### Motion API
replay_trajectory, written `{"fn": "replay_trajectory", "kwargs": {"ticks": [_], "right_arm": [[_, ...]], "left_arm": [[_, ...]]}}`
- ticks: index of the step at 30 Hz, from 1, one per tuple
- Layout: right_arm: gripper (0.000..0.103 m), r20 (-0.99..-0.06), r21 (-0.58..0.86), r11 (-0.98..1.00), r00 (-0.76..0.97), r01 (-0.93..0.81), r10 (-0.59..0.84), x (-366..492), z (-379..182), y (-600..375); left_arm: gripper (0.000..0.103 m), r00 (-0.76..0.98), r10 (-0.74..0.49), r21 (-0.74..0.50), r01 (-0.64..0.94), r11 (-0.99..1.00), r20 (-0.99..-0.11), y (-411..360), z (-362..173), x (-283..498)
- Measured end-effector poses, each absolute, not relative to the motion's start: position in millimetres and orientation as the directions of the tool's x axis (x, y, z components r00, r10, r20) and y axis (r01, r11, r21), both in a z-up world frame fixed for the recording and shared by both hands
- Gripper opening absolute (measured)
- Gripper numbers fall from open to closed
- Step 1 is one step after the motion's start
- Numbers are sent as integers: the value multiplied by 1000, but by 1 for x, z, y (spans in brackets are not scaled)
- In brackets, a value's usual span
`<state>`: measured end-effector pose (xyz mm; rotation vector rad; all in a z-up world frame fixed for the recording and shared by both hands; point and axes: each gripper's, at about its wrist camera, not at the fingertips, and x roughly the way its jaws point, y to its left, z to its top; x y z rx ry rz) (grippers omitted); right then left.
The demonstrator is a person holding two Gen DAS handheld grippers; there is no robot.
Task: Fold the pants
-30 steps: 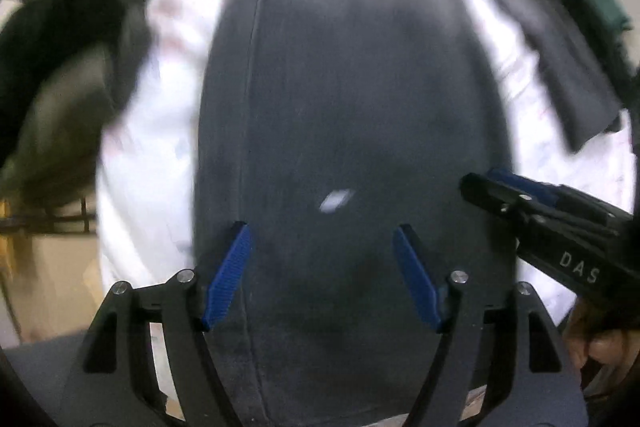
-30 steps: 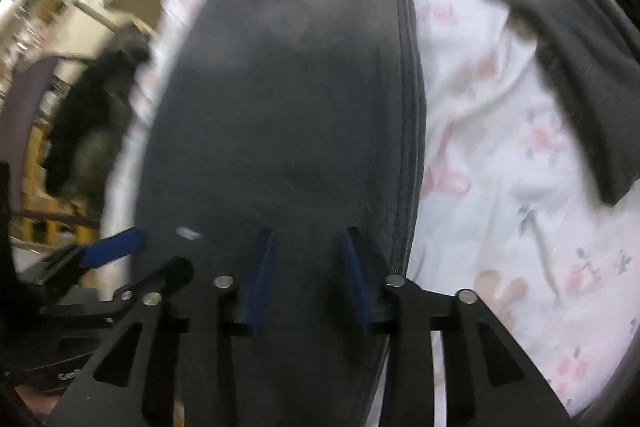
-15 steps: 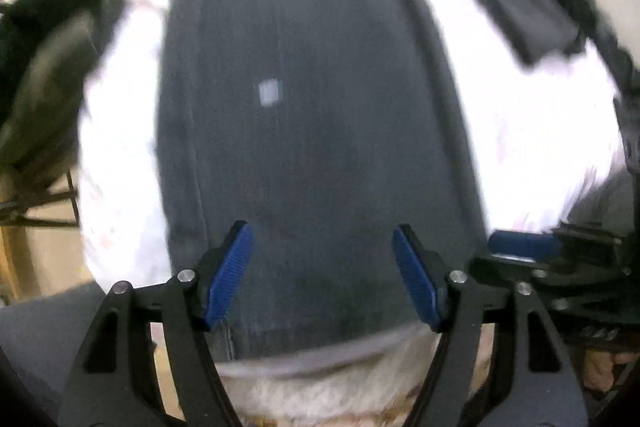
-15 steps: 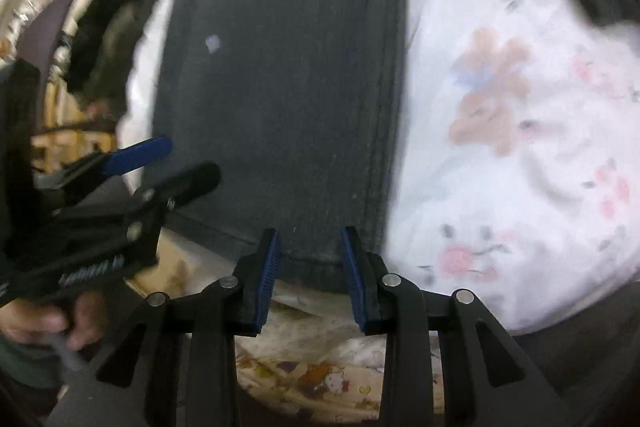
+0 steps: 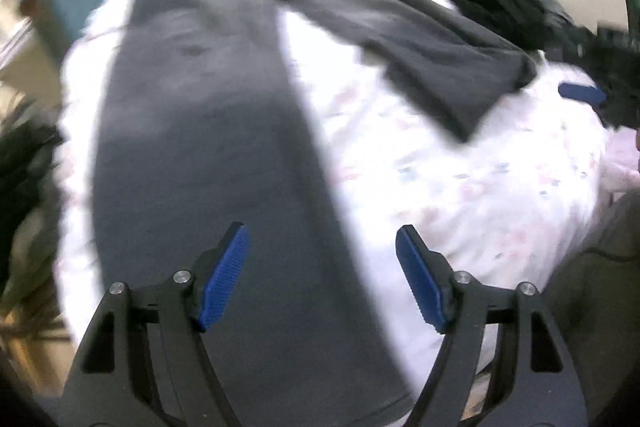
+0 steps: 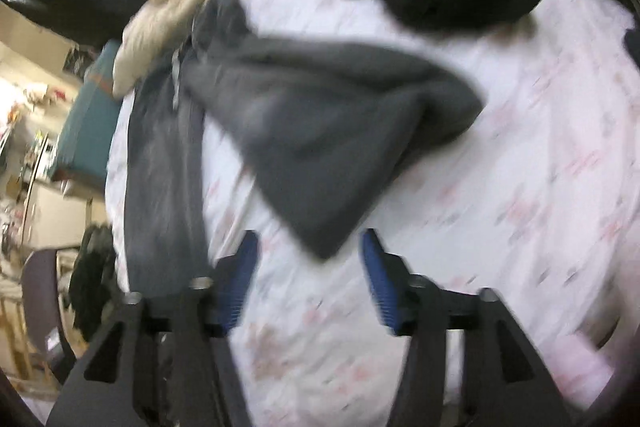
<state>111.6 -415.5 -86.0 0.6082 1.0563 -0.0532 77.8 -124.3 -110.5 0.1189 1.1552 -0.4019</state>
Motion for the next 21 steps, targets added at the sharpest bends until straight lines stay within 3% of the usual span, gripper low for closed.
{"fn": "replay_trajectory", "kwargs": {"ticks": [5, 11, 14, 16, 18, 21], "right_arm": [[71, -782, 469, 816, 588, 339, 205, 87, -66, -457], [72, -751, 552, 740, 614, 384, 241, 73, -72, -489], [72, -756, 589, 694, 585, 414, 294, 73, -82, -501], [72, -751, 613, 662, 578, 431, 319, 73, -87, -506], [72, -749, 620, 653, 576, 435, 327, 73, -88, -509], [72, -748, 624, 647, 574, 438, 333, 72, -87, -509]], "left_arm": [[73, 302, -329, -157, 476, 865, -895, -212, -121, 109], [70, 188, -429, -311, 450, 837, -884, -278, -153, 146], [53, 204, -380, -246, 480, 842, -902, -300, -170, 153], [16, 214, -367, -223, 496, 839, -905, -308, -176, 156], [8, 264, -404, -227, 513, 828, -876, -305, -164, 153], [7, 313, -457, -235, 548, 803, -832, -293, -135, 145]]}}
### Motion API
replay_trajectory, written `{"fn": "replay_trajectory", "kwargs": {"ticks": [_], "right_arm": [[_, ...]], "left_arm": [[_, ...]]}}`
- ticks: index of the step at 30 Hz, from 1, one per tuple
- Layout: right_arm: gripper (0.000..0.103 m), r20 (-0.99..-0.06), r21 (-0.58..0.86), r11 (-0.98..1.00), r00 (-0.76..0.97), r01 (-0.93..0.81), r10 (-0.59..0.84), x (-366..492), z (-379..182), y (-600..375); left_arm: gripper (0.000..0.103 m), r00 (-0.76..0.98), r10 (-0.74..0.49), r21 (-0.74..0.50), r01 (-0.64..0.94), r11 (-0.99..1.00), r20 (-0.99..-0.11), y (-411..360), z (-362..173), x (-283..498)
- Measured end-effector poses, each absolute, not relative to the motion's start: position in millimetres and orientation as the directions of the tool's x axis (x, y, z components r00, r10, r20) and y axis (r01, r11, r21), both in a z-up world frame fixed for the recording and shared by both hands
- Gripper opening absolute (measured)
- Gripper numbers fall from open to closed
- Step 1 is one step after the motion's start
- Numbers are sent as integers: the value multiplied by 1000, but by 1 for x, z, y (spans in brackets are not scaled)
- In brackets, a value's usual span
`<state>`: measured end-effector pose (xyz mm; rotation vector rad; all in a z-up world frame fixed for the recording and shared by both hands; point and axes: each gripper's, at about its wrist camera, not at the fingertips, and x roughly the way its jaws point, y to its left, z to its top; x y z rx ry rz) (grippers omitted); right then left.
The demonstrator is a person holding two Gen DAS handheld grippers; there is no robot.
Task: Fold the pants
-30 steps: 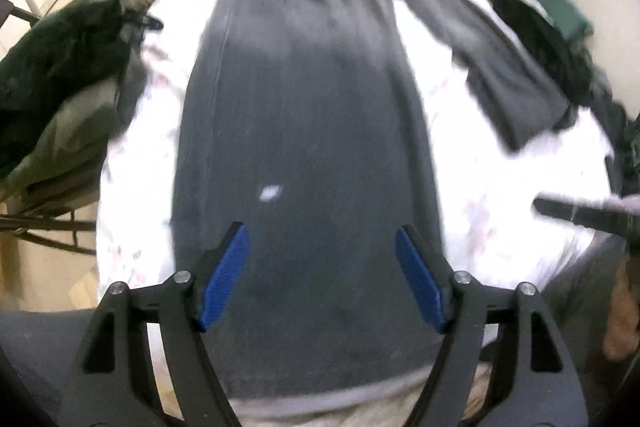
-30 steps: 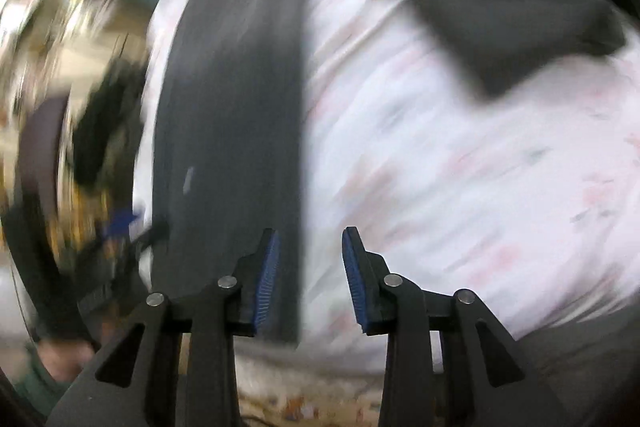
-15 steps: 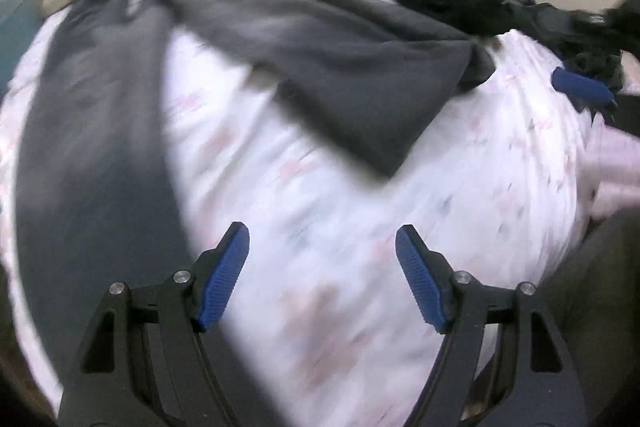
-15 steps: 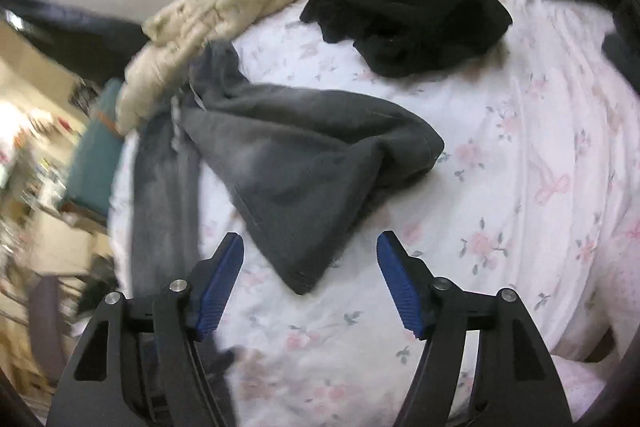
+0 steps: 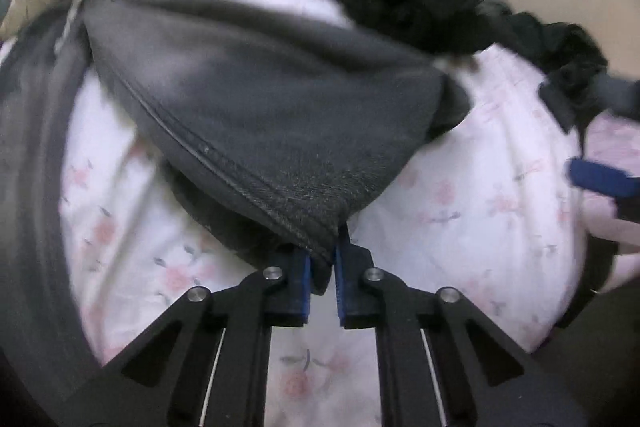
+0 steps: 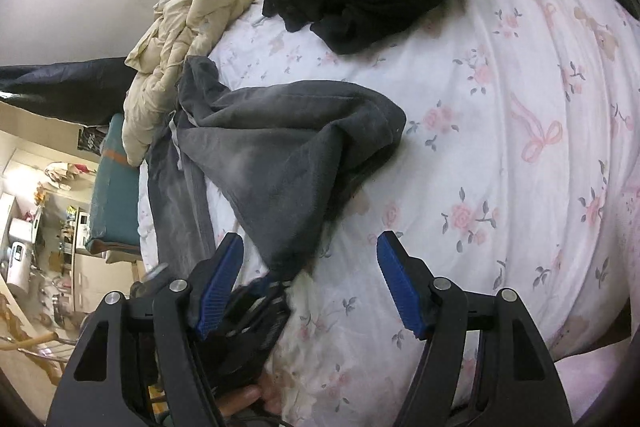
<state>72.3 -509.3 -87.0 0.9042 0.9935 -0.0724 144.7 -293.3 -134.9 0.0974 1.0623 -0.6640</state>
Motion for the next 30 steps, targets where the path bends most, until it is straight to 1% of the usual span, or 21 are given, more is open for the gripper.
{"fn": "replay_trajectory", "kwargs": {"ticks": [4, 6, 11, 12, 14, 15, 17, 18, 20, 24, 26, 27, 28, 29, 30], "right_arm": [[72, -752, 618, 658, 567, 429, 336, 73, -83, -501], [72, -753, 614, 667, 567, 422, 334, 74, -82, -496], [72, -768, 591, 685, 557, 427, 316, 76, -82, -489], [72, -774, 586, 686, 550, 432, 314, 77, -83, -488], [73, -782, 579, 692, 533, 431, 322, 82, -87, -484], [75, -794, 569, 704, 505, 424, 338, 88, -92, -478], [75, -809, 563, 721, 449, 404, 380, 101, -104, -467], [75, -819, 558, 734, 402, 387, 410, 110, -112, -457], [75, -842, 531, 773, 320, 349, 434, 120, -125, -438], [75, -883, 464, 855, 198, 233, 425, 124, -138, -403], [75, -889, 449, 875, 183, 181, 419, 124, -138, -392], [75, -896, 433, 887, 182, 159, 405, 125, -137, -388], [75, -903, 414, 898, 188, 148, 386, 126, -136, -386], [75, -913, 386, 913, 196, 133, 358, 129, -136, -384], [75, -925, 347, 932, 203, 107, 321, 134, -137, -380]], "left_arm": [[5, 347, -531, -284, 558, 779, -773, -262, -85, 139], [5, 395, -552, -289, 554, 781, -734, -243, -55, 138], [5, 437, -603, -393, 481, 784, -667, -177, -6, 149], [5, 425, -607, -414, 464, 783, -672, -162, -3, 156], [5, 369, -592, -452, 402, 797, -716, -136, -17, 172], [5, 349, -564, -448, 362, 818, -748, -129, -31, 181], [5, 315, -504, -430, 277, 859, -804, -115, -65, 196], [6, 308, -493, -426, 260, 866, -814, -113, -76, 197], [7, 315, -439, -380, 232, 895, -841, -108, -95, 204], [9, 337, -450, -403, 203, 892, -827, -108, -108, 208], [11, 333, -443, -399, 195, 896, -832, -111, -112, 208], [18, 324, -437, -393, 194, 899, -839, -110, -115, 207], [32, 309, -429, -385, 194, 902, -849, -109, -118, 206], [42, 302, -424, -380, 193, 904, -854, -106, -117, 204], [60, 301, -412, -370, 188, 910, -860, -103, -119, 201]]}}
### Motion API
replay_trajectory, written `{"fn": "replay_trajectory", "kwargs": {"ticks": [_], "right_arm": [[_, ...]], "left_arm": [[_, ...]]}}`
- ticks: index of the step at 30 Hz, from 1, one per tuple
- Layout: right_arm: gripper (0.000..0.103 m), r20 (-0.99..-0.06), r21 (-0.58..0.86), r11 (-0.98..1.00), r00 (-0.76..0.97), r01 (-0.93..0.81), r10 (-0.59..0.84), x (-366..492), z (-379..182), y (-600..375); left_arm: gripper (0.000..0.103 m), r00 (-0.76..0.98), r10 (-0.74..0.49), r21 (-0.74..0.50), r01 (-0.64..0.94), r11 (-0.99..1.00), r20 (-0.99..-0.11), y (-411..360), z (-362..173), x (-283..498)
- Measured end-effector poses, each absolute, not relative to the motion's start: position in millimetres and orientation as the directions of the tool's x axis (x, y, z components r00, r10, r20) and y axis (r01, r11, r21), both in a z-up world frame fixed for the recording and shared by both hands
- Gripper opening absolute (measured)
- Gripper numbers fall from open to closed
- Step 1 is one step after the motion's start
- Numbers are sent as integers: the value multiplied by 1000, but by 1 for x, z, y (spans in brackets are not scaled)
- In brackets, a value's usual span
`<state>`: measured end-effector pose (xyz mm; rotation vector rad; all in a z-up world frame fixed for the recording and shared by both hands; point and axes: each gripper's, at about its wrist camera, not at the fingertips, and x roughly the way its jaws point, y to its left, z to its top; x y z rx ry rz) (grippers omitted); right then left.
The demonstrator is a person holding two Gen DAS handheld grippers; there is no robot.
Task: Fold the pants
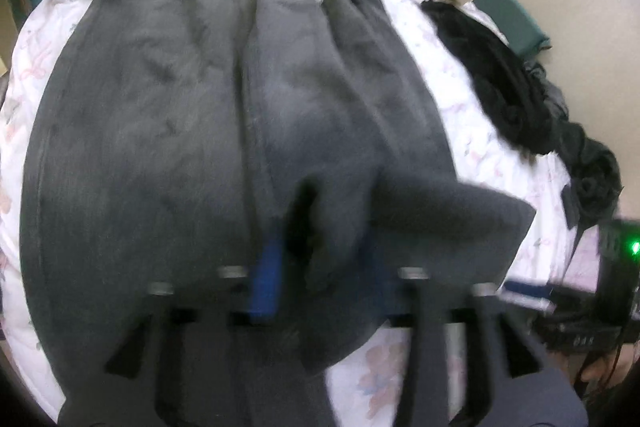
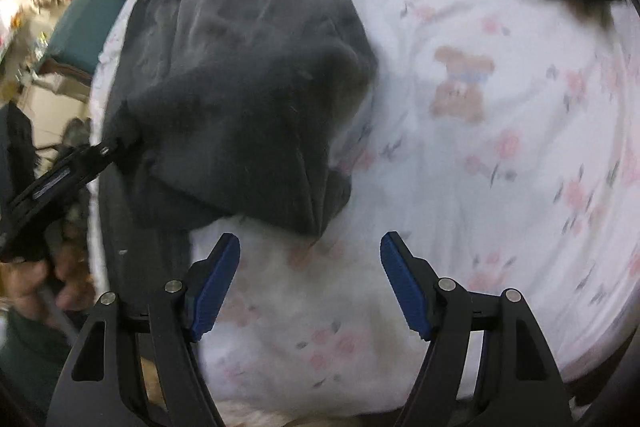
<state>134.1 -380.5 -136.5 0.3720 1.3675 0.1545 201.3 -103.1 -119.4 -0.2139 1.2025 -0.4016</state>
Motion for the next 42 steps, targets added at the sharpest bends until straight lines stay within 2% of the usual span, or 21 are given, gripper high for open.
{"fn": "replay_trajectory", "kwargs": {"ticks": [1, 5, 7, 8, 9, 10, 11, 12, 13, 20, 24, 29, 33, 35, 38, 39, 40, 41, 42], "right_arm": [[75, -930, 330, 940, 205, 91, 306, 138, -137, -379], [75, -963, 202, 979, 174, -30, 205, 159, -150, -357], [74, -963, 196, 978, 171, -75, 206, 166, -154, -347], [66, -959, 223, 971, 160, -87, 235, 168, -156, -345], [53, -950, 259, 961, 155, -93, 271, 169, -157, -344], [48, -947, 273, 958, 150, -92, 284, 169, -157, -344], [35, -946, 275, 957, 153, -88, 286, 167, -155, -347], [17, -938, 296, 951, 163, -85, 306, 162, -151, -351], [15, -929, 321, 944, 167, -79, 330, 158, -148, -356], [10, -871, 449, 893, 211, -22, 444, 94, -80, -395], [5, -881, 437, 899, 203, 2, 428, 66, -43, -403], [3, -951, 292, 956, 110, 25, 288, 49, -49, -409], [3, -987, 163, 986, -6, 33, 163, 50, -93, -407], [3, -995, 84, 996, -53, -4, 84, 51, -112, -402], [8, -988, -38, 999, -149, -28, -42, 53, -145, -402], [14, -980, -88, 996, -176, -23, -90, 54, -152, -405], [17, -975, -108, 994, -192, -10, -107, 55, -154, -408], [24, -975, -104, 995, -195, -5, -103, 56, -151, -410], [35, -979, -87, 996, -183, -12, -88, 57, -145, -410]], "left_arm": [[69, 307, -410, -369, 183, 911, -859, -98, -119, 198], [70, 240, -523, -476, 227, 849, -818, -91, -120, 182], [70, 217, -506, -447, 270, 853, -835, -101, -120, 174], [70, 205, -502, -432, 307, 848, -840, -110, -122, 168], [68, 196, -502, -426, 330, 842, -842, -116, -124, 164], [58, 181, -504, -424, 350, 835, -845, -123, -126, 160], [43, 159, -508, -426, 370, 826, -847, -130, -129, 156], [6, 124, -500, -421, 391, 818, -857, -139, -133, 152], [3, 90, -487, -417, 397, 818, -869, -144, -136, 148], [3, 31, -655, -595, 390, 703, -755, -143, -86, 103], [2, 11, -711, -657, 372, 656, -703, -145, -64, 72], [2, -114, -654, -653, 299, 696, -748, -166, -116, 55], [2, -176, -542, -570, 253, 782, -822, -177, -171, 48], [3, -180, -541, -570, 245, 784, -821, -178, -178, 48], [10, -171, -515, -543, 265, 797, -840, -176, -177, 50], [20, -170, -499, -527, 268, 806, -850, -173, -174, 50], [39, -157, -475, -500, 278, 820, -866, -171, -171, 47], [50, -123, -442, -457, 304, 836, -889, -166, -161, 43], [67, -98, -433, -440, 329, 835, -896, -165, -151, 37]]}}
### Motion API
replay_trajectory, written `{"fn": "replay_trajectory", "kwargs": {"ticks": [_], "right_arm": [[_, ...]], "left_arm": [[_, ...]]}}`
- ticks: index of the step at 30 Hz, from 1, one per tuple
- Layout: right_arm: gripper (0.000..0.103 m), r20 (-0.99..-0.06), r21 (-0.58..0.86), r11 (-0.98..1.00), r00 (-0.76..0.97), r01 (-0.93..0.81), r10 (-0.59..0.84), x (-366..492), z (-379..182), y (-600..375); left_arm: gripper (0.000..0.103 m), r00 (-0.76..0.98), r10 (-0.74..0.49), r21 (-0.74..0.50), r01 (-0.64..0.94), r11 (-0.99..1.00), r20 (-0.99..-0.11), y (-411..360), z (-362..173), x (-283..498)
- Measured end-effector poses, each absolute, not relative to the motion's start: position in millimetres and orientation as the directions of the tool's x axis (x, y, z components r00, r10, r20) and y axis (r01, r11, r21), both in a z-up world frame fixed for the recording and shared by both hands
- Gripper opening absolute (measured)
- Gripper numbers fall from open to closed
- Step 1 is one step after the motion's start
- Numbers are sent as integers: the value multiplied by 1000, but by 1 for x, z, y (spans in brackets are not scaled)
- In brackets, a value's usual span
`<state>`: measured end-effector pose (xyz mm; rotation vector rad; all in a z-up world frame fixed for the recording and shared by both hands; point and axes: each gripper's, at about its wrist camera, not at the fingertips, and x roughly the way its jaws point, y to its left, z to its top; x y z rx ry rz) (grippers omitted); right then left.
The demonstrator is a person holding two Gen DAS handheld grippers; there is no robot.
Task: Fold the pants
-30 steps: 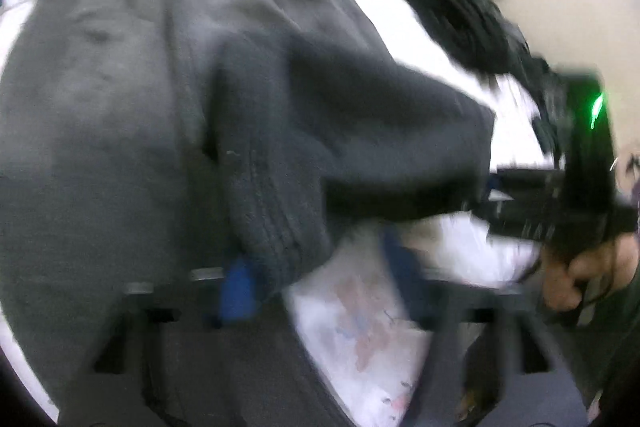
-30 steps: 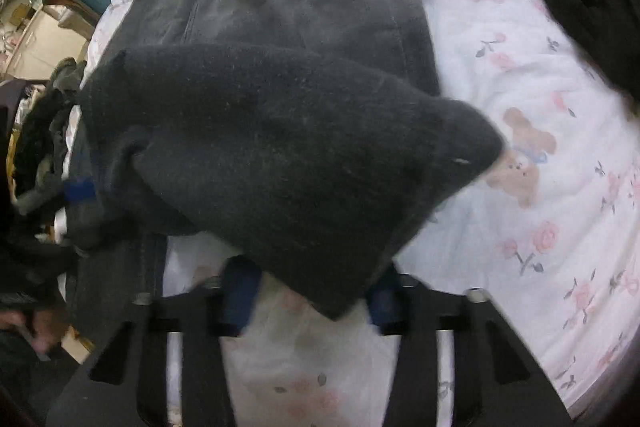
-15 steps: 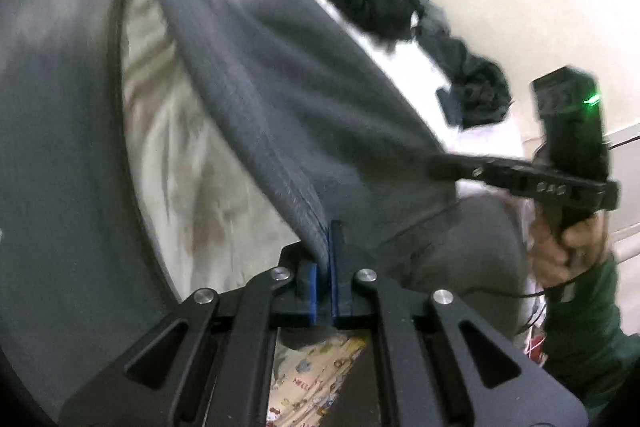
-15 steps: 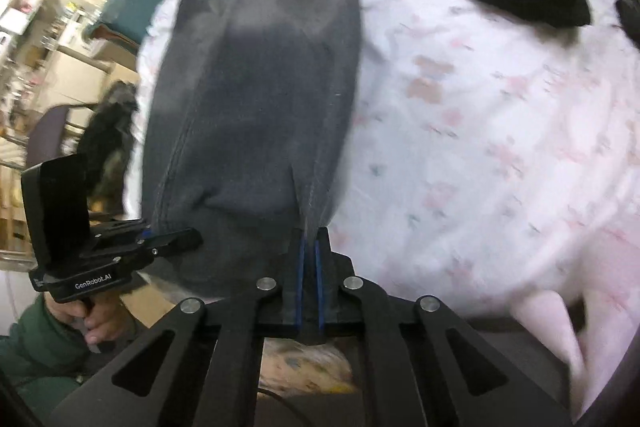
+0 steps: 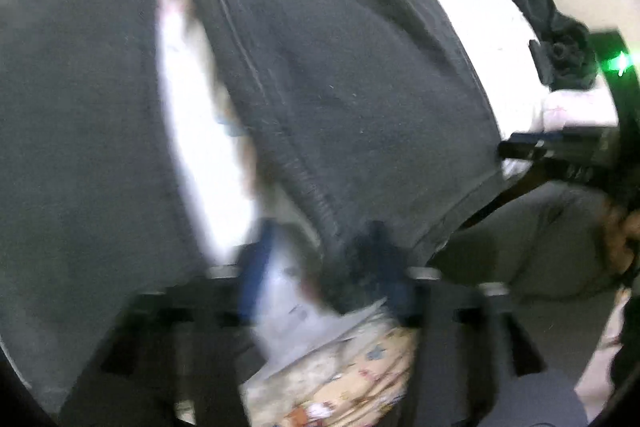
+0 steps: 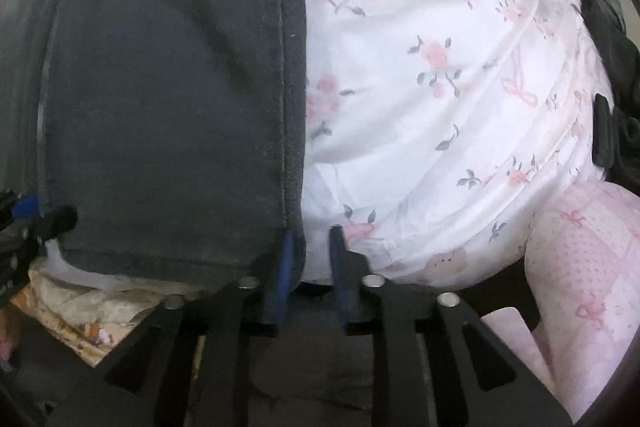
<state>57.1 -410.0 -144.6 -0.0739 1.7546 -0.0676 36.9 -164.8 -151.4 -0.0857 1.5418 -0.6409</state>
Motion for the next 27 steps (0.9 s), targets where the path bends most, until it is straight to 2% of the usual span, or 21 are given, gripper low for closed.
{"fn": "replay_trajectory", "kwargs": {"ticks": [2, 5, 7, 9, 13, 15, 17, 22, 24, 27], "right_arm": [[49, -989, -67, 998, -134, -19, -69, 60, -128, -410], [49, -998, 56, 998, 15, 6, 56, 75, -95, -412], [49, -982, 137, 990, 132, 20, 133, 88, -82, -413], [49, -966, 190, 980, 193, 65, 175, 104, -92, -411], [46, -969, 225, 965, 135, 136, 207, 115, -147, -391], [46, -991, 132, 979, 39, 154, 127, 114, -180, -387], [46, -995, 87, 983, -35, 164, 94, 105, -196, -389], [47, -984, 51, 986, -163, 159, 77, 85, -177, -393], [49, -988, 89, 989, -114, 115, 102, 87, -149, -389], [49, -975, 215, 971, 77, 102, 208, 113, -87, -391]], "left_arm": [[69, -19, -436, -410, 381, 829, -900, -158, -128, 35], [71, 140, -450, -355, 431, 830, -882, -151, -96, 39], [76, 252, -449, -317, 431, 845, -857, -151, -91, 45], [76, 234, -441, -317, 424, 848, -867, -154, -107, 54], [76, 144, -368, -287, 396, 872, -919, -160, -152, 59], [76, 106, -310, -247, 391, 887, -945, -161, -169, 56], [76, 112, -328, -264, 382, 886, -938, -157, -164, 55], [76, 272, -362, -262, 341, 903, -892, -130, -108, 70], [76, 341, -328, -230, 298, 927, -881, -112, -87, 86], [76, 425, -286, -214, 211, 954, -859, -76, -55, 123]]}}
